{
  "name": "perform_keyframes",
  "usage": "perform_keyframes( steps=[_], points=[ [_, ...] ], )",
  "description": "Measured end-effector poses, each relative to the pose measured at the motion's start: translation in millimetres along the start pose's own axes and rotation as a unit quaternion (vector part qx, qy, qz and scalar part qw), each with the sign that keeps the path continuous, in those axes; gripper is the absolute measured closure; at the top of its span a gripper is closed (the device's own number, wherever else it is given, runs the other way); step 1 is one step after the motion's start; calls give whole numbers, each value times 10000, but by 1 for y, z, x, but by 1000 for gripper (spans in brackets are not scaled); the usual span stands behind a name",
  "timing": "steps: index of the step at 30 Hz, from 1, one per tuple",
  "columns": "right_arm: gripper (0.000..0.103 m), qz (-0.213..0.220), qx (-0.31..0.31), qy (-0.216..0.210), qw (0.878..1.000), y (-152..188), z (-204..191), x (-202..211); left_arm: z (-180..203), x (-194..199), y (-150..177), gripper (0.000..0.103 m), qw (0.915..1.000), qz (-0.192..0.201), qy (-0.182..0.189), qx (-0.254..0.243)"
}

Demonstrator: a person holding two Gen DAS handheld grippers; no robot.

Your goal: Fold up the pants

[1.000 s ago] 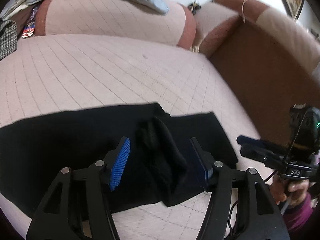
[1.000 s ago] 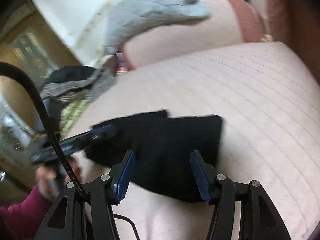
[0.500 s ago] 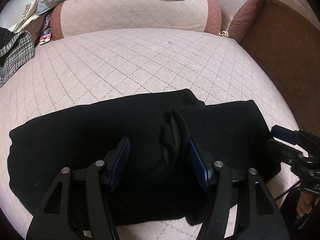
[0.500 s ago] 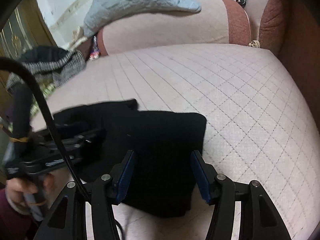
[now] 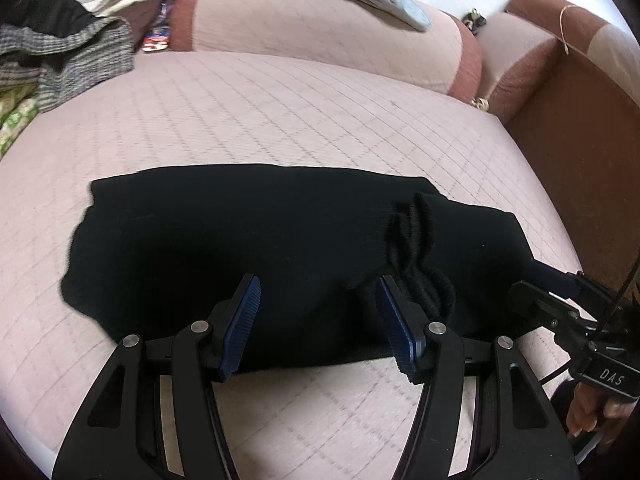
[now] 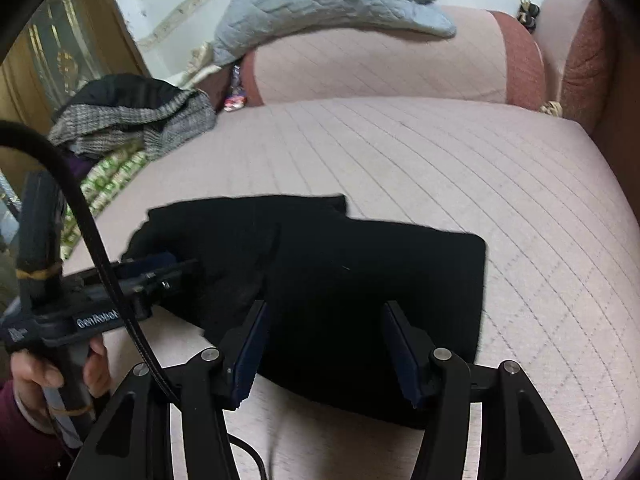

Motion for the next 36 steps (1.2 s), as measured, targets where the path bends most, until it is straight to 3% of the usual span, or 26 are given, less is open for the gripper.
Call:
perform_keyframes(
  steps=[6,12,17,22,25,28,36],
  points=[
    [48,-133,307,20,9994,1,-26,-21,-22,17,4,43,9997,112,-143,160],
    [48,-51,383,-417,9984,-11,-57,-23,-58,36,12,43,9966,250,-239,749],
    [46,-61,734,-536,9958,-19,-83,-34,-90,47,25,43,9869,275,-15,1591],
    [42,-84,978,-775,9922,-33,-111,-55,-119,48,40,43,9755,227,-238,2177],
    [42,-152,1090,-861,9902,-42,-122,-74,-126,43,45,43,9690,160,-145,2461],
    [41,-158,1278,-970,9869,-53,-133,-88,-133,36,45,43,9657,135,-136,2591],
    [37,-378,1944,-1194,9729,-65,-178,-133,-142,28,38,41,9681,335,-213,2473]
  ],
)
Point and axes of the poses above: each gripper's, at about its wrist camera, not at the fingertips, and x roughly against the way its jaws point, z to its right, y to its underside, the point moved 9 cm from there along -x, roughly the way its jaws point, and after that the axes turned 4 degrees about z, right-handed, at the moved point
